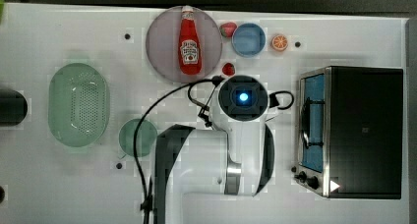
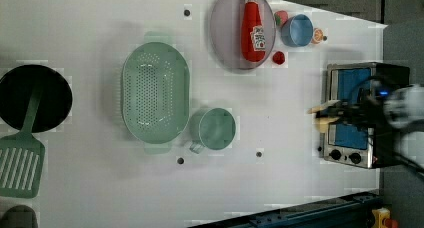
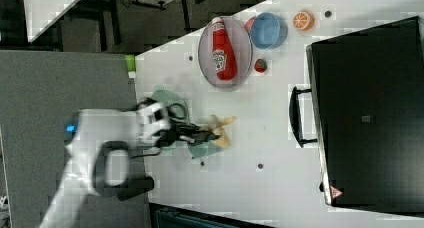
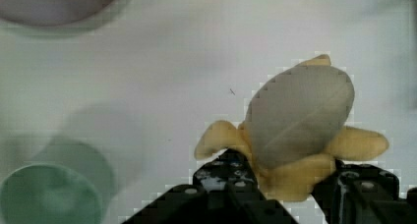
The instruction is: Pick Banana and place it in mug.
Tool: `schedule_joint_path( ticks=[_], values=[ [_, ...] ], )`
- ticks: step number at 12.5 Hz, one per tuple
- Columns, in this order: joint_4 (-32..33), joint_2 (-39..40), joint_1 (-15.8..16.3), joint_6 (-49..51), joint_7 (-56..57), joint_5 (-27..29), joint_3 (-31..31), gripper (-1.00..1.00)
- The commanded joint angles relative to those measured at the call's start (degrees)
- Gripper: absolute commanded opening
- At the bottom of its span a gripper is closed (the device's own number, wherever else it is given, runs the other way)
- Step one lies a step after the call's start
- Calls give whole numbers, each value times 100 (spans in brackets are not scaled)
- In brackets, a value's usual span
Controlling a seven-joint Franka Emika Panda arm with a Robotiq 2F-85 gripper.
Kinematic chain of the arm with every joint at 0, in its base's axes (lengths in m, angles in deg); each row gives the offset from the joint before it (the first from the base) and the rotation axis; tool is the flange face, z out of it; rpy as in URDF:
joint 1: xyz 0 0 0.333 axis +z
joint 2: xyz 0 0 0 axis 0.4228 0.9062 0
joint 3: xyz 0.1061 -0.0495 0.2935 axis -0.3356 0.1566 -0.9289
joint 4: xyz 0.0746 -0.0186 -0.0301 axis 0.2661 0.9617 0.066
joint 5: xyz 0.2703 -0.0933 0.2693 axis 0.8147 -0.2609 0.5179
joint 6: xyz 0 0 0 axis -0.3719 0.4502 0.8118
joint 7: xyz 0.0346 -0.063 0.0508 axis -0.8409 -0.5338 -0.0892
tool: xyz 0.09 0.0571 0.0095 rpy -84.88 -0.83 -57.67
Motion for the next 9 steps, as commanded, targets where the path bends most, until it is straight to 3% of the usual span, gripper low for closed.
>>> schedule_joint_path(
  ticks=[1, 5, 9],
  values=[
    [-653, -171, 127, 633, -123, 75, -219, -28],
    [-717, -233, 303, 835, -1100, 715, -815, -28],
    [-624, -81, 430, 585, -2933, 717, -1686, -28]
  ],
)
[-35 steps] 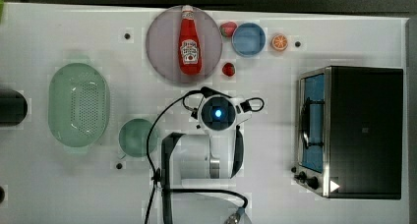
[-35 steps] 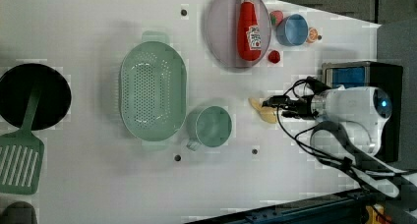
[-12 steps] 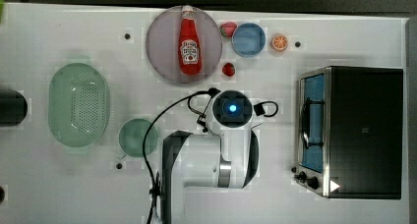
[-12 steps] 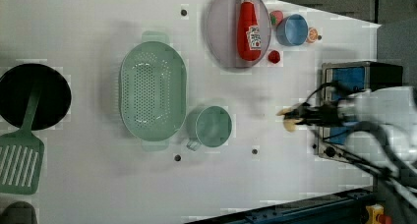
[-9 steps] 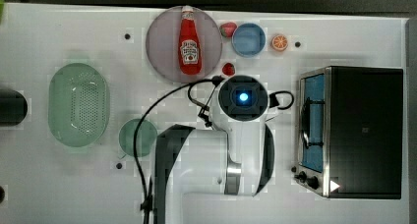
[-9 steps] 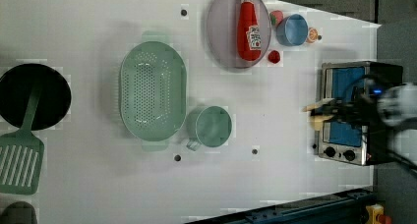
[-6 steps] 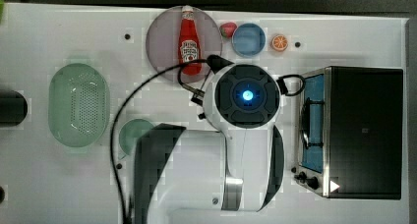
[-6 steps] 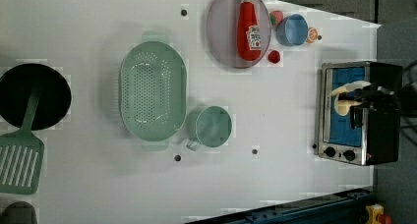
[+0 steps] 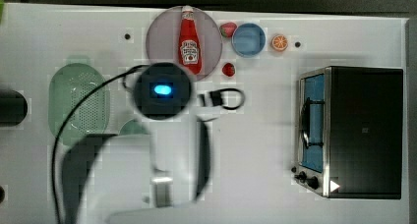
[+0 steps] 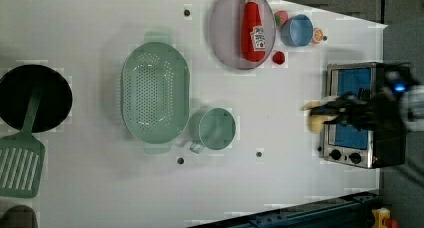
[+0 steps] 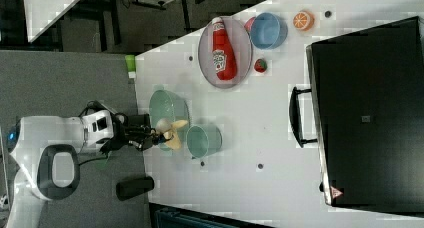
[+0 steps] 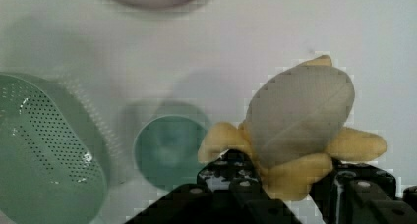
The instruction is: Pick Banana and place it in mug.
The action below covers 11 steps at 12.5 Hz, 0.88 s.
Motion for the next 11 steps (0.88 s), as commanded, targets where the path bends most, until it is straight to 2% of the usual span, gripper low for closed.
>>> schedule_joint_path(
  ticks=[1, 7, 10, 11],
  values=[
    [151, 159, 338, -336, -1702, 33, -713, -28],
    [1183, 847, 350, -2493, -2501, 24, -1297, -28],
    [1333, 1319, 352, -3132, -2765, 6, -1335, -28],
    [1334, 1446, 353, -3214, -2773, -29, -1327, -20]
  ],
)
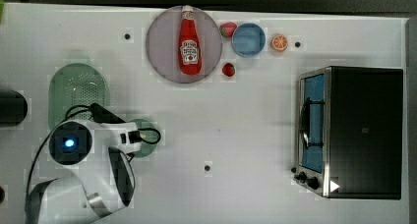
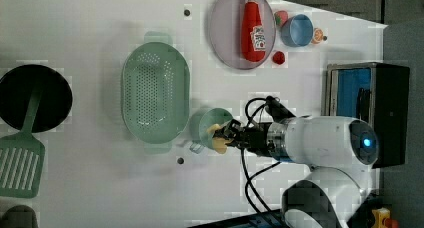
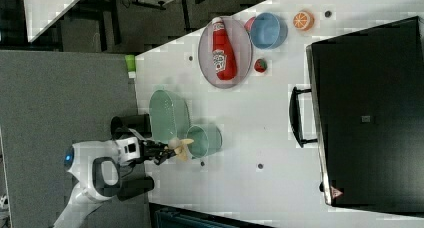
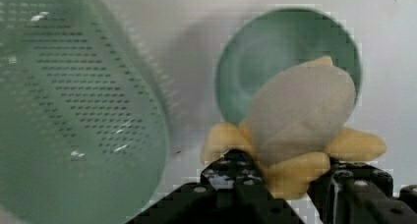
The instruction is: Pick Banana and place it in mug.
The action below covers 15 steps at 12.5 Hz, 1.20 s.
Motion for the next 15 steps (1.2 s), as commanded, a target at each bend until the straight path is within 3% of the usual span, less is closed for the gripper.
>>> schedule_joint_path(
  ticks=[1, 5, 6, 9, 15],
  values=[
    [-130, 504, -176, -414, -672, -116, 169, 1],
    [-133, 616, -176, -584, -672, -117, 173, 90],
    [-147, 602, -176, -585, -672, -117, 173, 100],
    [-344, 224, -236, -462, -671, -109, 268, 100],
    [-1729, -1166, -410, 2371, 306, -135, 1187, 100]
  ],
)
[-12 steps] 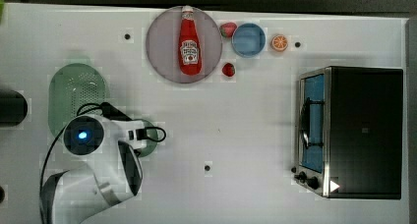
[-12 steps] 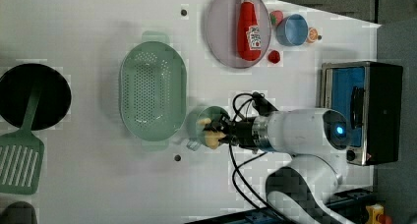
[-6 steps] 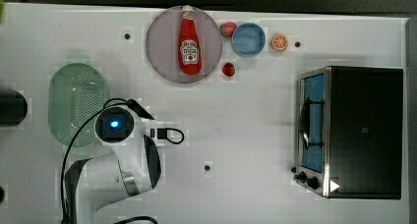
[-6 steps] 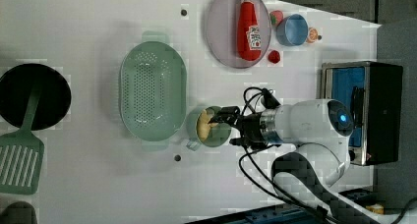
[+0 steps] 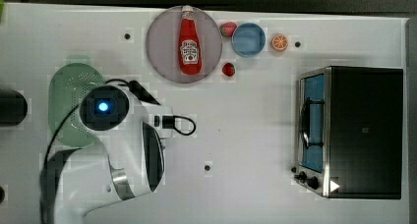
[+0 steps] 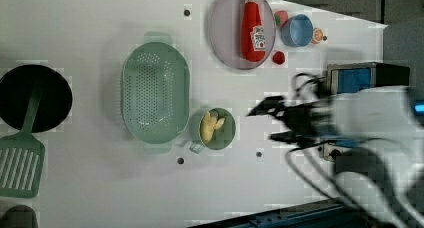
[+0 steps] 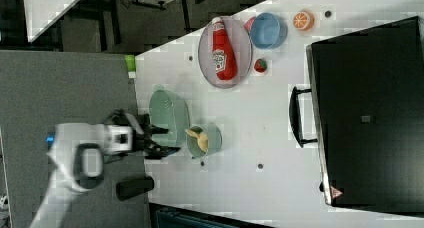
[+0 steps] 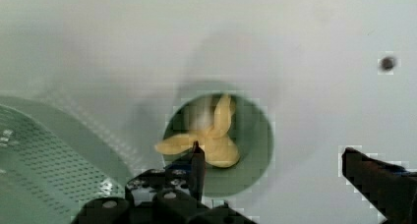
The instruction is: Pick Banana and place it in mug.
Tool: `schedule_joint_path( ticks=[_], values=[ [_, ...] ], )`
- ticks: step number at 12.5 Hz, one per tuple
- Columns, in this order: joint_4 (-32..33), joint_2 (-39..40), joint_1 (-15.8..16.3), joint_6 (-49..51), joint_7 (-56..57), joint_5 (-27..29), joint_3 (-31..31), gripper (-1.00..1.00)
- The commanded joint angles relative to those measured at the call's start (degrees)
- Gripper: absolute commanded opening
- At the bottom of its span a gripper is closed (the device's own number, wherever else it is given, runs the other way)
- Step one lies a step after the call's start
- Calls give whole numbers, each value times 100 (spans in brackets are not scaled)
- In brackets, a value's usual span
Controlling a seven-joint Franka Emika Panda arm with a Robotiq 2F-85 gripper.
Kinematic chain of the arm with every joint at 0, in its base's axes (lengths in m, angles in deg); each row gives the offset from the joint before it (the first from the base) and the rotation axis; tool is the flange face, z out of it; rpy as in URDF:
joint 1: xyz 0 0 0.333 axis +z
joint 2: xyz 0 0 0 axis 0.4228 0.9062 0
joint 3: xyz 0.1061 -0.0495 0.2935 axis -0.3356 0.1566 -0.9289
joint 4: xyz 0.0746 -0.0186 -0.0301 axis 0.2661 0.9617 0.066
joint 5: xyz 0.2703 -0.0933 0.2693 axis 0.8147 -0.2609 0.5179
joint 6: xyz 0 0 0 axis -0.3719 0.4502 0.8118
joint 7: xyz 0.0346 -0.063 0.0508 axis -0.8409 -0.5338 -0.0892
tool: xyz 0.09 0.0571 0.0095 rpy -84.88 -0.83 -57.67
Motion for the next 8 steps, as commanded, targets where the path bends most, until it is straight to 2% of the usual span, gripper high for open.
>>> schedule_joint_path(
  ticks=[1, 4, 8],
  values=[
    [-1142, -744, -163, 1098, 914, -26, 655, 100],
    [-1933, -968, -198, 2401, 1733, -643, 1369, 100],
    [-2286, -1034, -210, 2724, 1827, -743, 2015, 100]
  ],
)
